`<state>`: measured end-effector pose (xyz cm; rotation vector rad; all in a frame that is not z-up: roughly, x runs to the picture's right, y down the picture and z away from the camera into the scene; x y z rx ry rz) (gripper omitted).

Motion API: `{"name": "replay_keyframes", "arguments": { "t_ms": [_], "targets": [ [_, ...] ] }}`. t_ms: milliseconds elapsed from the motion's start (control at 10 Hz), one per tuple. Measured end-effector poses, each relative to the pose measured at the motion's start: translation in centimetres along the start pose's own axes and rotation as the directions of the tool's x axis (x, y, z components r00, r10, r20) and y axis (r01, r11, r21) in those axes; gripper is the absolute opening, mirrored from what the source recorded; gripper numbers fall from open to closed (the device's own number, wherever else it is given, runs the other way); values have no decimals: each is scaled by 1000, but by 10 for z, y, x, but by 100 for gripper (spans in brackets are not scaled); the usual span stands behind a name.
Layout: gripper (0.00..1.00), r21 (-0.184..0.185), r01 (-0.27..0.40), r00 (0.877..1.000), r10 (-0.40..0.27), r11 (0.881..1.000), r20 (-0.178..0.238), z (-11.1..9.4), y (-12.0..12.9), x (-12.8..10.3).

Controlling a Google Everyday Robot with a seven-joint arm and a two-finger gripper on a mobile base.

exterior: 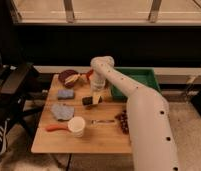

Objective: Wipe table surface with eraser

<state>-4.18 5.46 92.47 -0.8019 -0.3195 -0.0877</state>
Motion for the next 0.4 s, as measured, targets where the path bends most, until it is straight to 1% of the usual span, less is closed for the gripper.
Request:
{"name": "replay_keyframes", "arguments": {
  "t_ms": [100,200,300,400],
  "targets": [
    [15,-8,-2,1000,2,1000,9,3,4,-12],
    [15,-25,-9,1000,10,1000,14,7,12,-21],
    [15,-44,-28,999,29,999,15,12,20,-25],
    [17,-58,-48,999,49,997,14,14,26,-25]
  ]
}}
